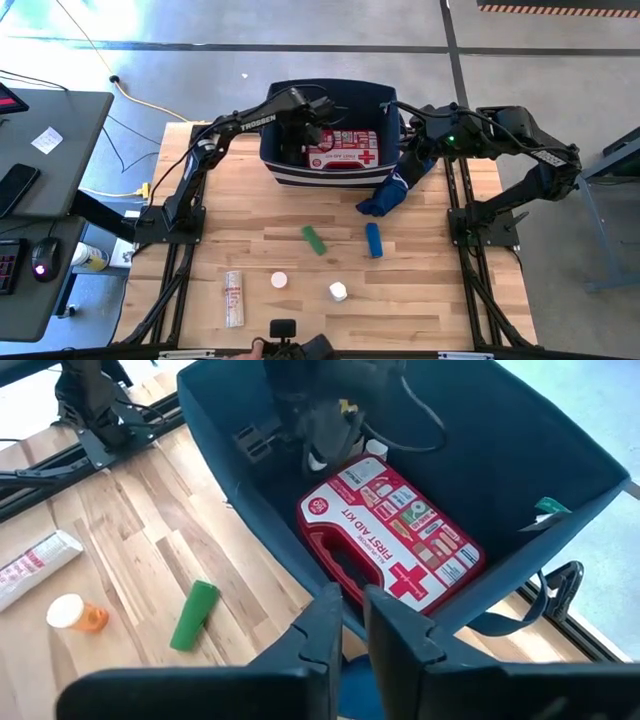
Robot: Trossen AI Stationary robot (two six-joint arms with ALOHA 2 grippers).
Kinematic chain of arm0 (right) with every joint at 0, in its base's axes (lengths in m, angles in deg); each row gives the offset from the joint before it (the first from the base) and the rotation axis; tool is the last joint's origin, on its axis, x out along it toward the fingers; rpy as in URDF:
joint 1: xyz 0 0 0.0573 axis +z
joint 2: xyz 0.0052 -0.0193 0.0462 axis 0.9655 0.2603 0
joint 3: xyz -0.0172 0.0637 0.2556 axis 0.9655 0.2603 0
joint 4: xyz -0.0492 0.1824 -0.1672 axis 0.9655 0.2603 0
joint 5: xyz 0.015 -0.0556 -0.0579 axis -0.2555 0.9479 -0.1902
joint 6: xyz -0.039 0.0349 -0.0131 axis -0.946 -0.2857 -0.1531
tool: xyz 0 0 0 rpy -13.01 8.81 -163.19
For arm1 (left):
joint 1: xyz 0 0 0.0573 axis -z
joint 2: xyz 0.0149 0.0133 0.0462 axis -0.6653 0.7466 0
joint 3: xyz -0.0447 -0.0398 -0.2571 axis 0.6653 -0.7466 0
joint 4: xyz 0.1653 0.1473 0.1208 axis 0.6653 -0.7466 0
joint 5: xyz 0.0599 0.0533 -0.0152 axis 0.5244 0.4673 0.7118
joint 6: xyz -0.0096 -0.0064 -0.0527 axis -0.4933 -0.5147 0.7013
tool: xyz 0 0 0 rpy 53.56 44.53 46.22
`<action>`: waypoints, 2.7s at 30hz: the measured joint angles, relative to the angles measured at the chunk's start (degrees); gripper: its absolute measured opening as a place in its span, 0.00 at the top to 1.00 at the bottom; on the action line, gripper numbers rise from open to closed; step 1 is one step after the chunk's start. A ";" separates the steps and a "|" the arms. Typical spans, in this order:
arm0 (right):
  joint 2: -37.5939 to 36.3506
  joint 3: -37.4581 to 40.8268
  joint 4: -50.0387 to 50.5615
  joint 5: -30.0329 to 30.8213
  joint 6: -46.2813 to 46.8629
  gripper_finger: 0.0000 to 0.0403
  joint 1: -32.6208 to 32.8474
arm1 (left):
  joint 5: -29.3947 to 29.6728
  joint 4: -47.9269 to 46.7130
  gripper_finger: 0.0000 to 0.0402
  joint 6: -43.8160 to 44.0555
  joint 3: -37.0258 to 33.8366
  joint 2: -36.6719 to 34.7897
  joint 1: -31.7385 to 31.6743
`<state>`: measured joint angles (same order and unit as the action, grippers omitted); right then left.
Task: Pick & place medical supplies in basket/bin
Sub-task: Put the white rolled gauze into the blue bin, then put the orange pill bottle into the blue bin
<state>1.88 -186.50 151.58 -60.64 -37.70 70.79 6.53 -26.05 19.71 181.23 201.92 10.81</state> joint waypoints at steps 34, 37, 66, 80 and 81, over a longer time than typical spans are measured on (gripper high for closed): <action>-0.01 0.00 0.33 1.22 1.82 0.88 0.00 | 4.11 -3.35 0.43 15.87 14.31 -3.46 1.14; 0.00 0.00 1.19 1.00 1.83 0.88 0.00 | 4.45 -4.71 0.46 17.30 14.33 -5.38 1.78; 7.08 0.00 1.65 -9.60 4.17 0.86 3.45 | 1.43 -4.52 0.76 48.36 14.30 -31.57 17.72; 7.08 0.00 3.31 -3.93 9.37 0.86 12.64 | -2.90 -4.50 0.90 51.39 14.26 -32.87 33.90; 7.08 0.00 3.31 -3.76 9.69 0.86 13.32 | -2.96 -4.52 0.91 51.85 14.29 -32.46 35.21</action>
<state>8.97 -186.50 154.90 -64.40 -28.01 84.11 3.57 -30.57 71.56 195.51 169.45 46.02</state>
